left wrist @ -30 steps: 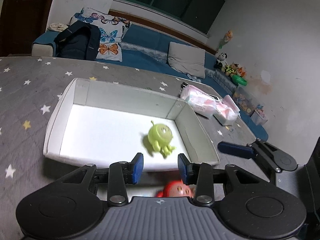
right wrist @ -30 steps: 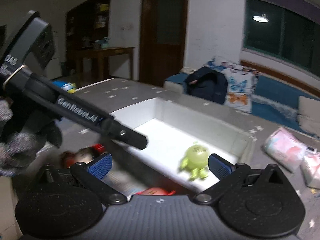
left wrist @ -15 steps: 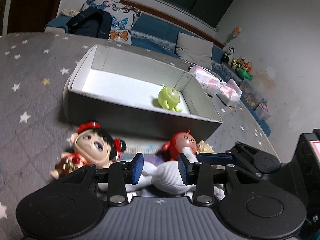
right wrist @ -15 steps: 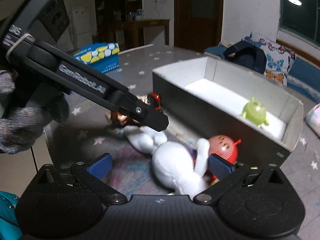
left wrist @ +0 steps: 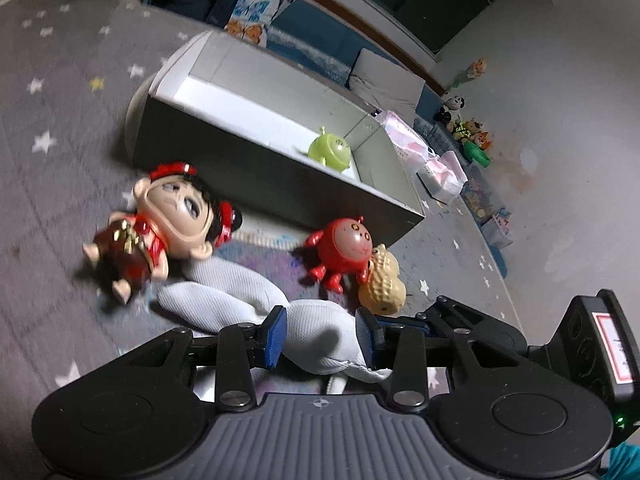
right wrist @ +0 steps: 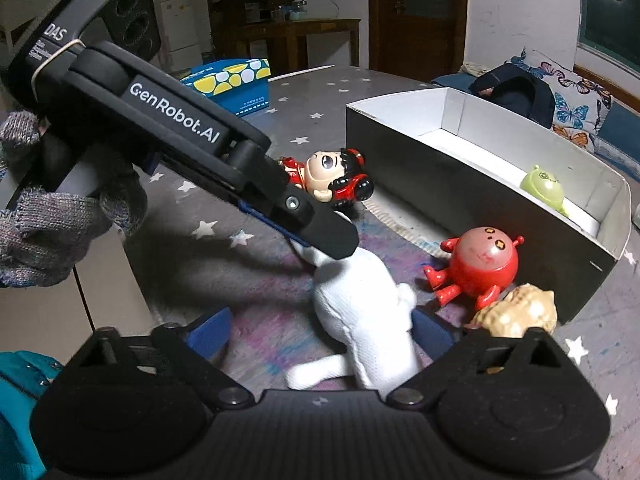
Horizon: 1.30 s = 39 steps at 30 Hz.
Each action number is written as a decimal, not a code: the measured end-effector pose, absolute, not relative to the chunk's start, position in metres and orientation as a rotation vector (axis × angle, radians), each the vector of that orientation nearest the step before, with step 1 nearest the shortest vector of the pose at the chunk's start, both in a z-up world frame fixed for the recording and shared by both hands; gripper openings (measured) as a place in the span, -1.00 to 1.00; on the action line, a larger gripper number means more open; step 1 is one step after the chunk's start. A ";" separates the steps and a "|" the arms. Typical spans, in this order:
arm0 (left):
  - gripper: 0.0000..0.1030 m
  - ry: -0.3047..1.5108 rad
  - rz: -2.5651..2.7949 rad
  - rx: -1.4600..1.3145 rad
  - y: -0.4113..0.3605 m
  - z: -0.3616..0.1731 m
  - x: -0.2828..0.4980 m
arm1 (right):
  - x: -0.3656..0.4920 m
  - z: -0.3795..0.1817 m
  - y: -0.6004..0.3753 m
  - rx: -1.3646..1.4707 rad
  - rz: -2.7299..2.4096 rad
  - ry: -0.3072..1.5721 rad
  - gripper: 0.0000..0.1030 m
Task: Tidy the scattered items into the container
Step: 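Grasp the white plush rabbit with the left gripper and lift it, then lower the white rabbit into the box and open the left gripper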
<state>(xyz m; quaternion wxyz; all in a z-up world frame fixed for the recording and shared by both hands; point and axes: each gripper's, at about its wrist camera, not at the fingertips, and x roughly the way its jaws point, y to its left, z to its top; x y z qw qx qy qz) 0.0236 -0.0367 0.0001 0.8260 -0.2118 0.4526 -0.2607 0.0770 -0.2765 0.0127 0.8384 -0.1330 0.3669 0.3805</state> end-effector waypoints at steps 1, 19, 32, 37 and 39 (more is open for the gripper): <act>-0.22 0.966 -0.551 -0.466 -0.035 -0.001 0.024 | 0.077 0.012 -0.277 -0.275 0.803 0.778 0.77; -0.33 1.017 -0.553 -0.554 -0.038 -0.015 0.031 | 0.077 0.011 -0.301 -0.200 0.715 0.790 -0.18; -0.44 0.725 -0.635 -0.525 -0.049 0.072 0.061 | 0.104 0.084 -0.306 -0.234 0.645 0.558 -0.22; -0.48 0.633 -0.607 -0.509 -0.050 0.096 0.098 | 0.149 0.103 -0.288 -0.263 0.638 0.509 -0.24; -0.49 0.627 -0.594 -0.502 -0.051 0.098 0.116 | 0.169 0.103 -0.282 -0.263 0.641 0.518 -0.25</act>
